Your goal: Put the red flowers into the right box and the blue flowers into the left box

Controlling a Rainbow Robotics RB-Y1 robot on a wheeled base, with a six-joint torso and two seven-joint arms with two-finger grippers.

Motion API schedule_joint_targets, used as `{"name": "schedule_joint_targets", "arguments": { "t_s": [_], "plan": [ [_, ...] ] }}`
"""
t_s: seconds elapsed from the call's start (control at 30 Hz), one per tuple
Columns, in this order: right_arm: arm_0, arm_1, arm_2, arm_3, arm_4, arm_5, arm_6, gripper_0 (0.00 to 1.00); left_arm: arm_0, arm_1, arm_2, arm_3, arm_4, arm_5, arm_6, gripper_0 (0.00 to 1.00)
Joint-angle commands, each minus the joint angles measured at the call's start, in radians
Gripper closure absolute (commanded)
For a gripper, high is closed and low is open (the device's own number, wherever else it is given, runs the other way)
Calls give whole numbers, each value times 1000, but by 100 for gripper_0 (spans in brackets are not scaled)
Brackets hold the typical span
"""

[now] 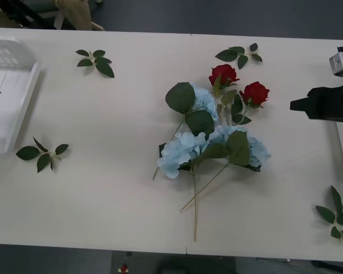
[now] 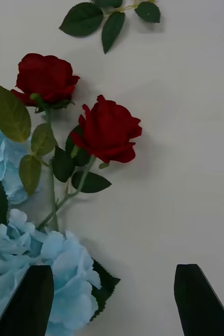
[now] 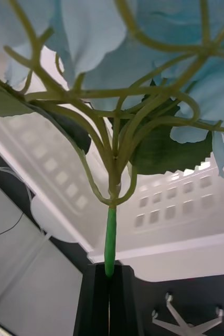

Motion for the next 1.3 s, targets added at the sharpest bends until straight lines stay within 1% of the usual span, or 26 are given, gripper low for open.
{"name": "schedule_joint_targets", "arguments": {
  "t_s": [0.03, 0.13, 0.2, 0.33, 0.47, 0.5, 0.53, 0.57, 0.6, 0.67, 0.7, 0.83, 0.93, 0.97, 1.0, 1.03, 1.1, 1.17, 1.3],
  "plan": [
    [-41, 39, 57, -48, 71, 1, -126, 33, -55, 26, -15, -17, -114, -58, -5, 100],
    [-75, 56, 115, -50, 122, 8, -200, 33, -55, 17, -35, -17, -197, -61, 12, 100],
    [-101, 71, 154, -50, 159, 28, -258, 33, -55, -1, -42, -17, -283, -63, 68, 100],
    [-122, 104, 193, -50, 180, 35, -362, 33, -55, -26, -59, -17, -382, -64, 128, 100],
    [-131, 134, 212, -50, 206, 35, -410, 34, -55, -35, -104, -16, -442, -89, 179, 99],
    [-138, 147, 223, -50, 225, 35, -423, 33, -55, -35, -114, -14, -450, -90, 185, 83],
    [-144, 153, 238, -50, 244, 35, -434, 33, -56, -37, -118, -13, -451, -93, 187, 63],
    [-153, 157, 250, -48, 260, 35, -447, 33, -56, -35, -118, -11, -453, -95, 188, 50],
    [-157, 160, 259, -47, 271, 35, -457, 33, -56, -37, -118, -9, -453, -98, 188, 44],
    [-180, 170, 295, -34, 306, 22, -494, 33, -56, -37, -118, 0, -451, -107, 188, 28],
    [-188, 177, 310, -24, 318, 13, -511, 33, -56, -41, -118, 7, -450, -113, 190, 24],
    [-219, 203, 339, 29, 358, -21, -562, 33, -65, -56, -113, 34, -436, -112, 187, 17],
    [-254, 225, 344, 88, 384, -33, -578, 33, -64, -56, -87, 35, -332, -92, 171, 8],
    [-268, 233, 345, 113, 395, -33, -578, 34, -65, -58, -68, 35, -269, -77, 136, 5],
    [-282, 242, 345, 138, 404, -33, -580, 34, -64, -66, -47, 34, -206, -57, 102, 4],
    [-289, 243, 344, 148, 406, -34, -581, 33, -64, -70, -33, 34, -175, -46, 90, 4],
    [-308, 249, 345, 187, 416, -34, -591, 33, -64, -93, 16, 34, -51, 5, 47, 4],
    [-315, 251, 344, 207, 427, -33, -601, 33, -65, -110, 40, 34, 46, 34, 47, 4],
    [-319, 252, 347, 226, 449, -34, -661, 33, -68, -149, 54, 29, 233, 32, 53, 4]
  ]
}}
